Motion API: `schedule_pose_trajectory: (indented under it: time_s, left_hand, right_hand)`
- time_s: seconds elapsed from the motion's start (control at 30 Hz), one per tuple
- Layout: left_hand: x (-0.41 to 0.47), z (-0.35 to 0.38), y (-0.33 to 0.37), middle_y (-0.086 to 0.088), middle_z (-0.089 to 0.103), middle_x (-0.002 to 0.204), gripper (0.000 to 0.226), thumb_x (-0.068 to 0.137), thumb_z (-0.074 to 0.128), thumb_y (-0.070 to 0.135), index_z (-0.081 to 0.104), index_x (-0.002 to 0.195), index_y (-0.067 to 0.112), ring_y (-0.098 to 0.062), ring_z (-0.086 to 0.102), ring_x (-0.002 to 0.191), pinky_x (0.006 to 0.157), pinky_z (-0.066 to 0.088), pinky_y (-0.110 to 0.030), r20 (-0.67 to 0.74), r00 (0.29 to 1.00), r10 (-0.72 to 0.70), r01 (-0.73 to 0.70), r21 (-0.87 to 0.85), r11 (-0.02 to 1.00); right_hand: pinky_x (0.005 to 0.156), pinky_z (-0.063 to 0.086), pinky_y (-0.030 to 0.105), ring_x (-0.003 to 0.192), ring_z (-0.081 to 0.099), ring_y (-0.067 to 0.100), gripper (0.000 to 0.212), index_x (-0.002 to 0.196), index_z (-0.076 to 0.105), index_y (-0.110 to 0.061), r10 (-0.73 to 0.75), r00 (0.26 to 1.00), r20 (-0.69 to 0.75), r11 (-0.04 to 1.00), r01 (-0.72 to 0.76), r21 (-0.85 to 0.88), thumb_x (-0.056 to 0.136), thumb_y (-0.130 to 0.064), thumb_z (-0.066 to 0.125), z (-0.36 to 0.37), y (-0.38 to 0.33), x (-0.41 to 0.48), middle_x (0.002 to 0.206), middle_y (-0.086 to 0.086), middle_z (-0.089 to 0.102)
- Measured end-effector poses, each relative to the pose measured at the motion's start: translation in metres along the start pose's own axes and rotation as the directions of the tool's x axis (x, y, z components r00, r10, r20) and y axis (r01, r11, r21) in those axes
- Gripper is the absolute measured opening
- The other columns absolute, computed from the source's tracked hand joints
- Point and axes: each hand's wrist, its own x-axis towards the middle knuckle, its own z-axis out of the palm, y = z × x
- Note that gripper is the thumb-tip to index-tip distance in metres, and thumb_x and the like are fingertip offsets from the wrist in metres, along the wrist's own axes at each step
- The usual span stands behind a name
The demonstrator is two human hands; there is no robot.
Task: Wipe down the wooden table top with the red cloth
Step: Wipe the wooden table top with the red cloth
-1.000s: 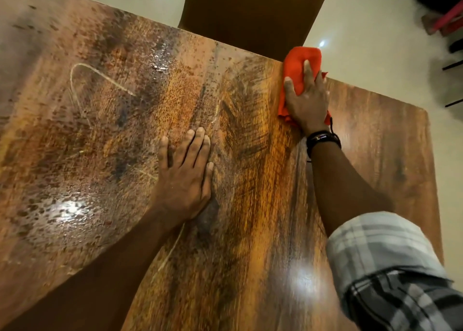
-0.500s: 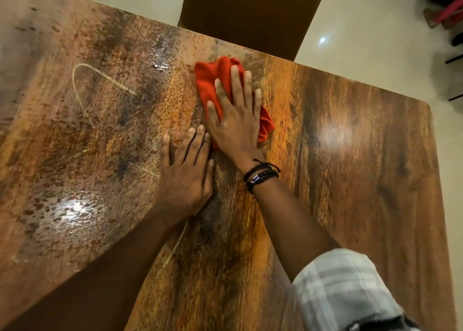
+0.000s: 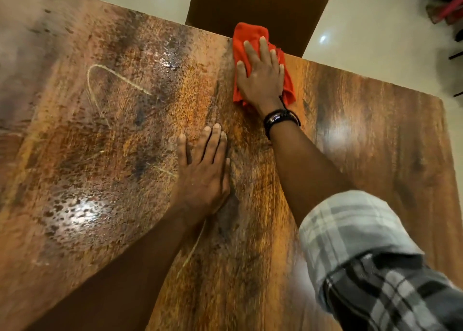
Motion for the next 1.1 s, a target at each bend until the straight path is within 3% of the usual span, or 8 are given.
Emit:
schedule_pose_trajectory:
  time_s: [0.13, 0.3, 0.43, 0.63, 0.8, 0.9, 1.1]
  left_hand:
    - [-0.001, -0.002, -0.002, -0.013, 0.021, 0.165, 0.066, 0.095, 0.025, 0.031, 0.026, 0.156, 0.004, -0.028, 0.015, 0.154, 0.12, 0.006, -0.065, 0.015, 0.999, 0.036, -0.036, 0.021, 0.999]
    - [-0.003, -0.005, -0.002, -0.015, 0.024, 0.163, 0.064, 0.096, 0.027, 0.029, 0.028, 0.154, 0.001, -0.03, 0.018, 0.153, 0.119, 0.012, -0.066, -0.003, 0.999, 0.041, -0.041, 0.008, 0.999]
    - [-0.001, -0.006, -0.003, -0.015, 0.024, 0.164, 0.066, 0.094, 0.026, 0.03, 0.028, 0.154, 0.002, -0.03, 0.018, 0.153, 0.118, 0.014, -0.067, 0.027, 0.999, 0.041, -0.042, 0.032, 0.999]
    - [0.001, -0.003, -0.006, -0.013, 0.01, 0.167, 0.073, 0.093, 0.017, 0.037, 0.017, 0.158, 0.004, -0.028, 0.005, 0.155, 0.12, -0.001, -0.063, 0.072, 0.997, 0.04, -0.04, 0.001, 0.999]
    - [0.001, -0.004, -0.006, -0.009, 0.001, 0.168, 0.071, 0.096, 0.015, 0.039, 0.008, 0.159, 0.008, -0.025, -0.004, 0.155, 0.12, -0.01, -0.06, 0.099, 0.995, 0.023, -0.023, -0.003, 1.0]
    - [0.002, -0.006, -0.005, -0.009, -0.001, 0.168, 0.069, 0.101, 0.031, 0.035, 0.006, 0.159, 0.008, -0.024, -0.006, 0.155, 0.12, -0.012, -0.059, 0.112, 0.993, 0.02, -0.019, -0.008, 1.0]
    - [0.0, -0.007, -0.003, -0.011, 0.014, 0.167, 0.066, 0.098, 0.017, 0.033, 0.021, 0.157, 0.005, -0.026, 0.006, 0.155, 0.121, -0.001, -0.063, 0.065, 0.998, 0.023, -0.021, -0.032, 0.999]
  right_hand:
    - [0.123, 0.006, 0.054, 0.154, 0.012, 0.028, 0.055, 0.155, 0.031, -0.033, -0.056, 0.997, -0.05, 0.998, 0.058, 0.039, 0.103, -0.047, 0.034, 0.008, 0.003, -0.1, 0.167, 0.001, 0.015]
    - [0.123, 0.013, 0.052, 0.155, 0.011, 0.023, 0.055, 0.155, 0.03, -0.039, -0.043, 0.999, -0.014, 0.999, 0.043, -0.004, 0.101, -0.051, 0.027, 0.007, 0.009, -0.197, 0.168, -0.005, 0.013]
    - [0.122, 0.004, 0.055, 0.155, 0.008, 0.025, 0.06, 0.155, 0.027, -0.04, -0.015, 1.0, -0.018, 1.0, 0.014, -0.022, 0.097, -0.057, 0.022, 0.01, 0.001, -0.146, 0.168, -0.004, 0.011]
    - [0.123, 0.001, 0.056, 0.155, 0.006, 0.026, 0.055, 0.156, 0.026, -0.039, 0.067, 0.998, -0.011, 0.998, -0.067, -0.015, 0.103, -0.056, 0.031, 0.013, -0.014, -0.016, 0.168, -0.003, 0.009]
    - [0.124, 0.002, 0.053, 0.155, 0.006, 0.026, 0.054, 0.156, 0.025, -0.038, 0.058, 0.998, 0.001, 0.998, -0.058, -0.001, 0.105, -0.051, 0.031, 0.01, -0.015, -0.01, 0.169, -0.002, 0.007]
    - [0.124, 0.004, 0.052, 0.155, 0.009, 0.026, 0.052, 0.155, 0.028, -0.038, 0.041, 0.999, -0.029, 0.999, -0.04, 0.022, 0.104, -0.049, 0.034, 0.013, -0.011, -0.06, 0.168, -0.003, 0.01]
    - [0.125, 0.011, 0.049, 0.155, 0.008, 0.02, 0.051, 0.154, 0.031, -0.039, 0.044, 0.996, -0.084, 0.997, -0.038, 0.071, 0.104, -0.045, 0.039, 0.014, 0.0, -0.246, 0.168, -0.005, 0.013]
